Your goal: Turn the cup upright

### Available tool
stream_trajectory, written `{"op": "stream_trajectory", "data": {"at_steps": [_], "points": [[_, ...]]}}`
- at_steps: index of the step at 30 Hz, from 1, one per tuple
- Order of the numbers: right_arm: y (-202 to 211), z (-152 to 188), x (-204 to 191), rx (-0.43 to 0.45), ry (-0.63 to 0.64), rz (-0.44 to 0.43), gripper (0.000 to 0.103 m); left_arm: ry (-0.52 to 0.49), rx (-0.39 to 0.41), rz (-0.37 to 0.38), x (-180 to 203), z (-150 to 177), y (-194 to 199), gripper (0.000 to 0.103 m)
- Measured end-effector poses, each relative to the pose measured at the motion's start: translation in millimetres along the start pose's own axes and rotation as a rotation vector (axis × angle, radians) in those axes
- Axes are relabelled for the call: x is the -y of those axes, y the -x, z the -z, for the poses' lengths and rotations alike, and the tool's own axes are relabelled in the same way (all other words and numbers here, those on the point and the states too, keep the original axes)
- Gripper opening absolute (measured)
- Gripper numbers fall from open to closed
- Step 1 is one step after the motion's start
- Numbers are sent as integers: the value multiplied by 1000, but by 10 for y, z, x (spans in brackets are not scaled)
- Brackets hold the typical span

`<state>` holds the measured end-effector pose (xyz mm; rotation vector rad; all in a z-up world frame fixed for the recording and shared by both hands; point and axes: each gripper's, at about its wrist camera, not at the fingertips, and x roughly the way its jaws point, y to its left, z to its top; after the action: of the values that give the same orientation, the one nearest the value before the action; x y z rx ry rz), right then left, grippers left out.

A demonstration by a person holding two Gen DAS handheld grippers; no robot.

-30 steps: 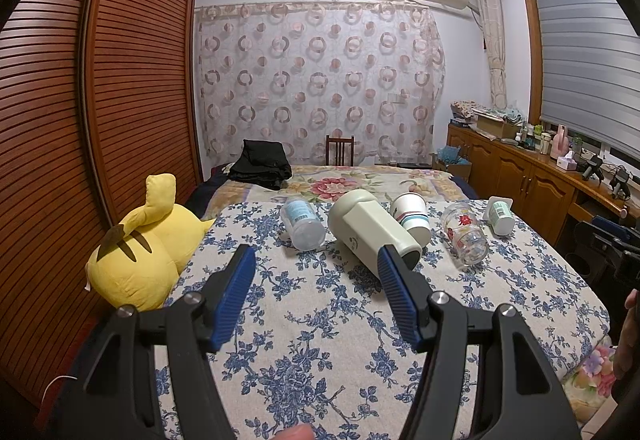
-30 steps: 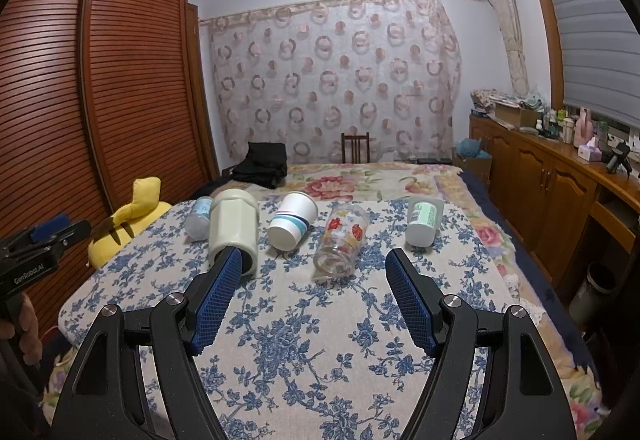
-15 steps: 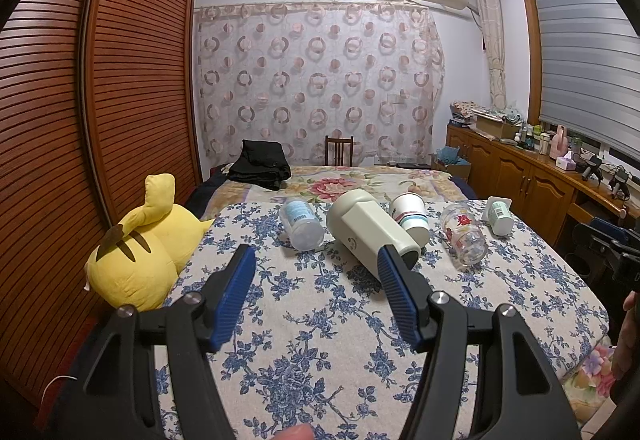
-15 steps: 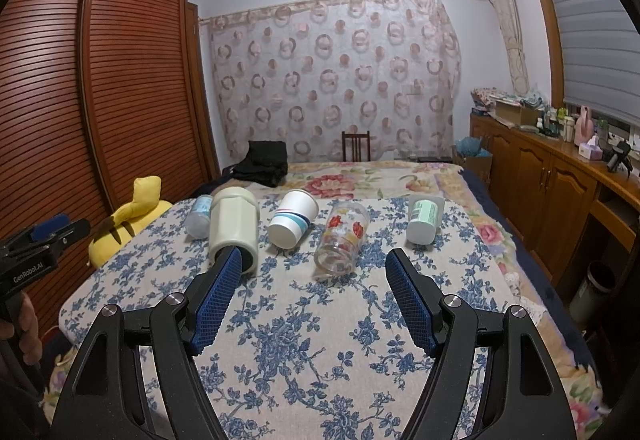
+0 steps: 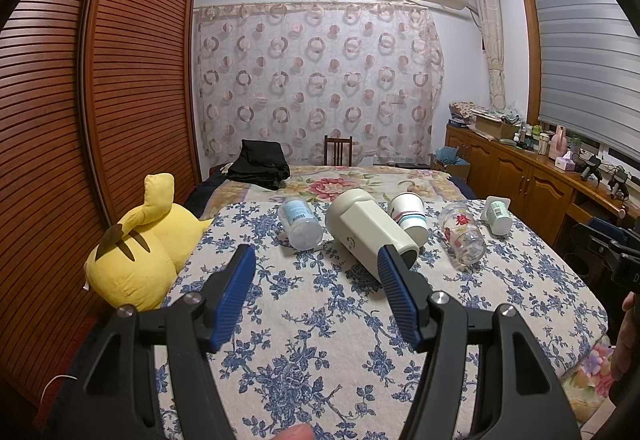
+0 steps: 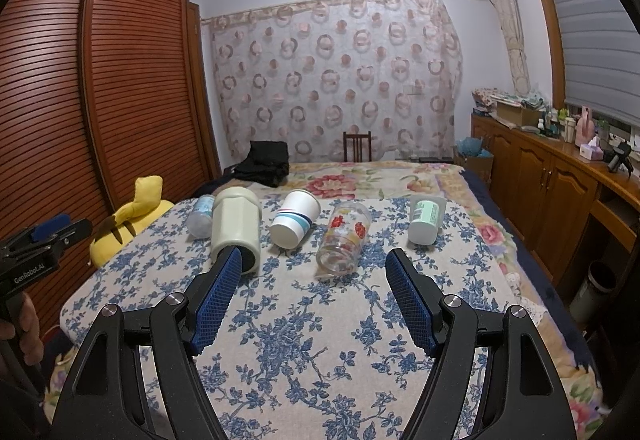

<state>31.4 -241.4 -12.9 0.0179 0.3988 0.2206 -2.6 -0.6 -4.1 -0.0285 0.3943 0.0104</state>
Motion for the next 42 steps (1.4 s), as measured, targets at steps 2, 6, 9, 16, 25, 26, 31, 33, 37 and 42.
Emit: {"op": "stream_trajectory", "data": {"at_steps": [2, 6, 9, 16, 25, 26, 31, 33, 37, 42], "points": [[0, 0, -1, 0, 0, 1, 76, 0, 1, 0, -1, -4, 0, 63], [-3, 4, -6, 0, 1, 0, 76, 1, 1, 0, -1, -3, 0, 63], [-1, 4, -5, 0, 0, 0, 76, 0, 0, 0, -1, -2, 0, 63], [-5, 12, 4, -3, 1, -1, 76, 4, -10, 5, -24, -25, 27, 63], [-196, 61, -54, -44, 13, -25, 76, -23, -93, 32, -49, 42, -328, 63], [-232, 53, -64, -49, 17, -32, 76, -22, -106, 44, -92, 41, -387, 63], [-447, -19, -119, -68, 44, -53, 76, -19, -155, 71, -211, 26, -646, 63], [-557, -55, -158, -75, 51, -64, 76, -14, -179, 80, -279, 0, -787, 63], [-776, -130, -278, -91, 66, -91, 76, -22, -193, 69, -387, -87, -991, 63], [-1037, -195, -384, -118, 96, -116, 76, -25, -224, 65, -513, -197, -1296, 63]]}}
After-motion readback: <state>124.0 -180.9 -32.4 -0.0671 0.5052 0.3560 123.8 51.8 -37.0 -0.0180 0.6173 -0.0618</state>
